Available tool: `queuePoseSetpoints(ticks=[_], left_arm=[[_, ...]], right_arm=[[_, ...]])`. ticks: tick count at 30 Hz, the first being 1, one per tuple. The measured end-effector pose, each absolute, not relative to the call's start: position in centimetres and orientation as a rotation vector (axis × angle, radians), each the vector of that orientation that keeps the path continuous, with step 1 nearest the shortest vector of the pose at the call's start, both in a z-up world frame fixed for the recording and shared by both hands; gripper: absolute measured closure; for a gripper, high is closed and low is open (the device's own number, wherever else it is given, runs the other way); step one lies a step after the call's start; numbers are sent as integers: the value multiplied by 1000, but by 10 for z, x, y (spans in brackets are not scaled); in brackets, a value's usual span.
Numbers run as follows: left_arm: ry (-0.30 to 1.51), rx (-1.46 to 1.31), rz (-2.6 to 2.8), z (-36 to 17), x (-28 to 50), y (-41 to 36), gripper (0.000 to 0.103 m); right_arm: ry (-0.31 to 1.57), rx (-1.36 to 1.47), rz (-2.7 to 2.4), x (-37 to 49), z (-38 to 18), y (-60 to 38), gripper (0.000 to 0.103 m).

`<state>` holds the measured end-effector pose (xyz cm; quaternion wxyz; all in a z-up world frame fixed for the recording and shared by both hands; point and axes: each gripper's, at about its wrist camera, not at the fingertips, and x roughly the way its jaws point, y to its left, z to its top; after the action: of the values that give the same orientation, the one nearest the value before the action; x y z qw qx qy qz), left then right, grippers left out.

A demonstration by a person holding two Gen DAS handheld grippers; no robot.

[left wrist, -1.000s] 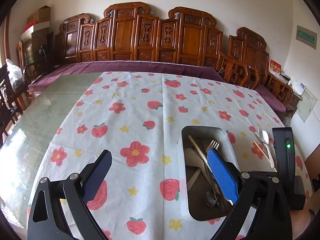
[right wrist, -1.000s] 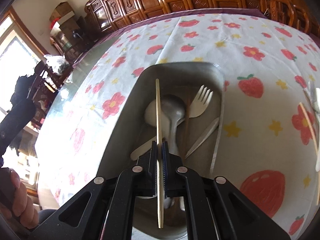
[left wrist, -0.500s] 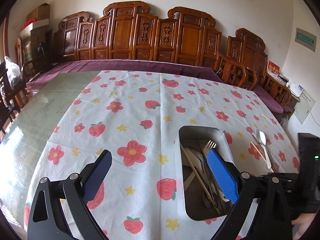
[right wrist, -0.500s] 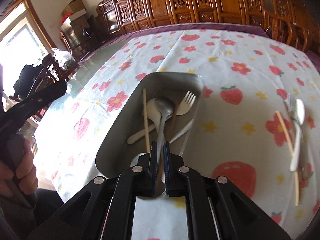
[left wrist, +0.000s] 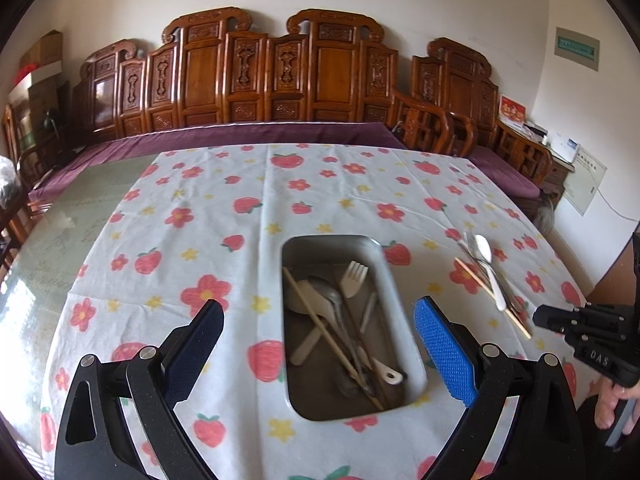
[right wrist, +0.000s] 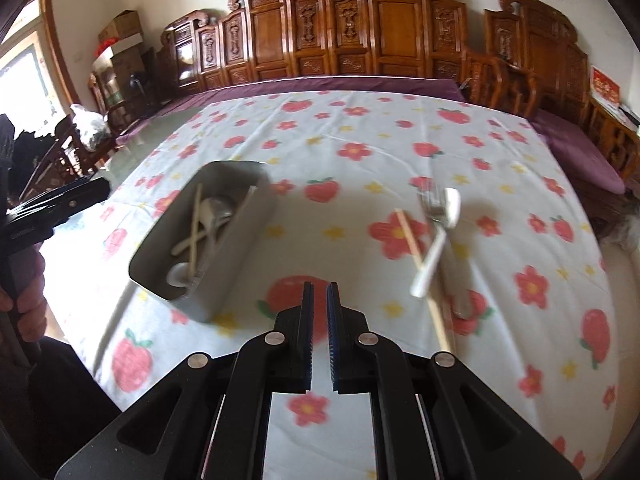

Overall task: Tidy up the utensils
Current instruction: 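Move the right gripper to the pile and grasp a silver fork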

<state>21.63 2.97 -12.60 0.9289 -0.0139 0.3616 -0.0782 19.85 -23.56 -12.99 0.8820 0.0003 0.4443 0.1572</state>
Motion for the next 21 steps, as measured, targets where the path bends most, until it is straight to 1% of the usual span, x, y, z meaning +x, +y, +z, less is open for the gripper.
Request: queuePoseSetpoints(ticks=[2, 3, 5, 12, 21], left_arm=[[746, -25, -175, -125, 211, 19, 11], [748, -21, -180, -124, 209, 13, 11], [751, -15, -189, -122, 205, 3, 11], [785, 11, -238, -122, 199, -40, 11], [855, 84, -292, -141, 228, -82, 11]], right_arm=[[925, -2, 292, 196, -132, -257, 94], [924, -2, 276, 194, -133, -266, 88], [926, 4, 250, 193, -136, -286, 83], [955, 24, 209, 213, -154, -328, 83], [1001, -10, 228, 282, -187, -328, 83]])
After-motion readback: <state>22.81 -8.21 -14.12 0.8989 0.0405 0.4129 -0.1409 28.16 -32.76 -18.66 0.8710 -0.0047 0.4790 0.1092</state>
